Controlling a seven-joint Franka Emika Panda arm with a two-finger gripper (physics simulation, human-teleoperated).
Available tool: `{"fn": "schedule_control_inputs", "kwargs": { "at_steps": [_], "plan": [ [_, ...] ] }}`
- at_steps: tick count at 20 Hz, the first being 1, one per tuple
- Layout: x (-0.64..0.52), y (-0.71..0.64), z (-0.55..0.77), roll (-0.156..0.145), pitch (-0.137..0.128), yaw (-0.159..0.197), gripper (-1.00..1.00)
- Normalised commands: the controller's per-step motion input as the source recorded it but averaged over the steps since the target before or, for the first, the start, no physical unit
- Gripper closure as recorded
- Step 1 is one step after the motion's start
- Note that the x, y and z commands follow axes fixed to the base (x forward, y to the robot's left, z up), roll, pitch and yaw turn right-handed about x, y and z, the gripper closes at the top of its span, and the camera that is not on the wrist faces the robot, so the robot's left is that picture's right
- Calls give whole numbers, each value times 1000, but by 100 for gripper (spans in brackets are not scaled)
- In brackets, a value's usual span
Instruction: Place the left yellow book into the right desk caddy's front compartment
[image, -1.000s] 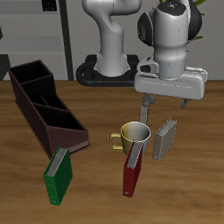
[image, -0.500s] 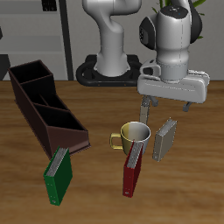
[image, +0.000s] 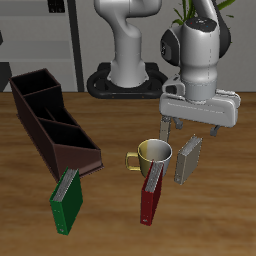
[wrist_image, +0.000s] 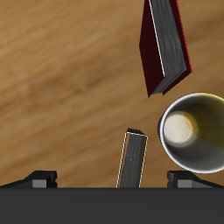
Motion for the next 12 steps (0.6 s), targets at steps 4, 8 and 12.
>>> {"fn": "schedule_control_inputs", "kwargs": {
  "at_steps": [4,8,12],
  "plan": [
    [72,58,-253,9,25,-25,-100],
    [-22,16,-113,-10,4,-27,-100],
    [-14,-58,-76,-12,11,-45,-100]
  ]
}}
